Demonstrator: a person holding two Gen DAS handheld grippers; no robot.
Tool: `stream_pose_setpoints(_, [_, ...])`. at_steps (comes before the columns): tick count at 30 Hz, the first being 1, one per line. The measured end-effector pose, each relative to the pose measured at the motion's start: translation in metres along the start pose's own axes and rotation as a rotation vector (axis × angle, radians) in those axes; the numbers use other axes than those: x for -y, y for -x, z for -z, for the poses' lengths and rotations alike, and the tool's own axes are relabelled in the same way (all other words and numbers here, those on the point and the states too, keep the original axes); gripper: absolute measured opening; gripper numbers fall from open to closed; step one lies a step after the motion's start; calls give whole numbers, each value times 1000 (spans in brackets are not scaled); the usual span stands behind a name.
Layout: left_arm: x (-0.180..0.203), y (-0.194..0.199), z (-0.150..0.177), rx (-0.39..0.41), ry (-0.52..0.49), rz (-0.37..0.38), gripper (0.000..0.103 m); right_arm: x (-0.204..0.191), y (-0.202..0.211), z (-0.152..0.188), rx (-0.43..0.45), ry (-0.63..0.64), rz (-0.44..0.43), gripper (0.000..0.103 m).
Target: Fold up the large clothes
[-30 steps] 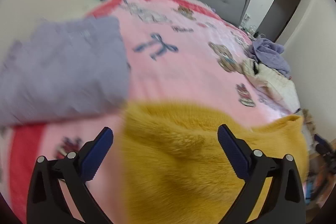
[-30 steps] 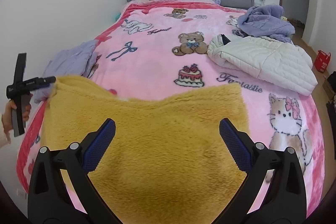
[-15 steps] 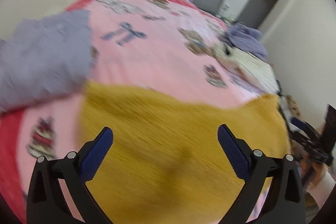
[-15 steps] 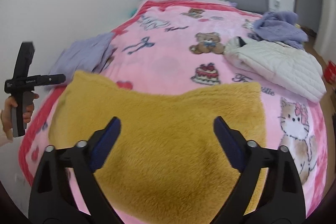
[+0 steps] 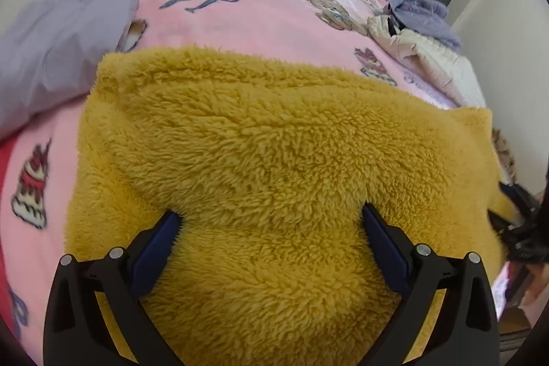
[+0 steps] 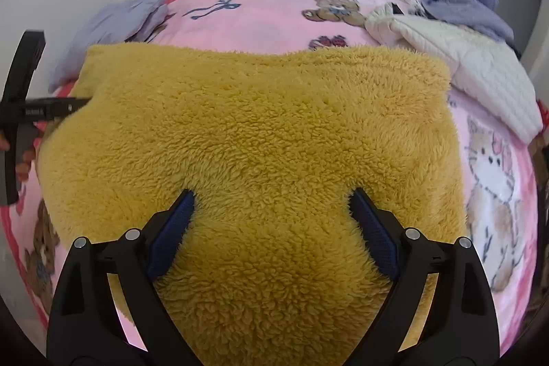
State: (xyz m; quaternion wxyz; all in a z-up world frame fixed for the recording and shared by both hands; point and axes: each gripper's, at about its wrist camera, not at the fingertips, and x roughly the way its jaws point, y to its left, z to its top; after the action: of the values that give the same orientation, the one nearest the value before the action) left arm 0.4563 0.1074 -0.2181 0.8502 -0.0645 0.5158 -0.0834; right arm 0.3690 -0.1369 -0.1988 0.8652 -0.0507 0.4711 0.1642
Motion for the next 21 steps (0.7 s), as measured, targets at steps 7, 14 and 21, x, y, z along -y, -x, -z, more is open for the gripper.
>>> stream_pose_setpoints(7, [18,36,8,88,23,-47,98,-2,50,3,143,53,-27,95])
stream_pose_setpoints(14, [42,65,28,172,46,-26,98,78,76,32,234,-175,57,95])
stream_pose_setpoints(21, [59,43,32,108,17,-51,98,149,3,35,-18,-381,-227,95])
